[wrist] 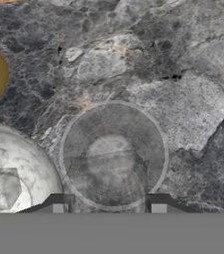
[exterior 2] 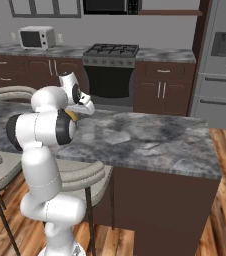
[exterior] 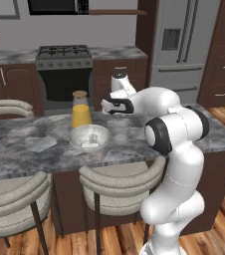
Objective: There are two ice cubes in the ice bowl. Place both ice cubes in the glass cup.
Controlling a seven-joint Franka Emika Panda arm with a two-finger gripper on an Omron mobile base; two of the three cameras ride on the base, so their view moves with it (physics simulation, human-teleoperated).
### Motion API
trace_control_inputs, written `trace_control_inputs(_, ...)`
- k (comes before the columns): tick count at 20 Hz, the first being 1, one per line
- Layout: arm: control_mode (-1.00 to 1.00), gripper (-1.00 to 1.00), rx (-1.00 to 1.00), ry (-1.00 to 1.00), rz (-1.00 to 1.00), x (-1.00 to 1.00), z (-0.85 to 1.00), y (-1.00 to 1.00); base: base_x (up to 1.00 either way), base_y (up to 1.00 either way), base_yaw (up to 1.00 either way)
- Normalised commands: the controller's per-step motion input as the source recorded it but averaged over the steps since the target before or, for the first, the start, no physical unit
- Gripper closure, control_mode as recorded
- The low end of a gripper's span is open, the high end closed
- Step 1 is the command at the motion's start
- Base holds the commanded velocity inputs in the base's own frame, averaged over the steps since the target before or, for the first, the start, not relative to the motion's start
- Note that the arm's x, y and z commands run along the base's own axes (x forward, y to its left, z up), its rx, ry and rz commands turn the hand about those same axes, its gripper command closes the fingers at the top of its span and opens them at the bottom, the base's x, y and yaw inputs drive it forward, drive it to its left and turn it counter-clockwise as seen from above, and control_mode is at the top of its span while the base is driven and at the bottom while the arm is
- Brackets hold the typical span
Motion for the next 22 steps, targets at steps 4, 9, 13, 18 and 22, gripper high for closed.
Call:
trace_control_inputs(4, -1.0, 1.0, 0.0, 0.0, 0.0, 0.0, 0.0, 0.0, 0.0, 0.0, 0.0)
trace_control_inputs(9, -1.0, 1.0, 0.0, 0.0, 0.0, 0.05, 0.0, 0.0, 0.0, 0.0, 0.0)
trace_control_inputs(13, -1.0, 1.0, 0.12, 0.01, 0.0, 0.03, 0.0, -0.03, 0.0, 0.0, 0.0)
trace_control_inputs(18, -1.0, 1.0, 0.13, 0.05, 0.0, 0.28, 0.0, -0.04, 0.0, 0.0, 0.0)
trace_control_inputs(22, -1.0, 1.0, 0.0, 0.02, 0.0, 0.13, 0.0, -0.1, 0.0, 0.0, 0.0)
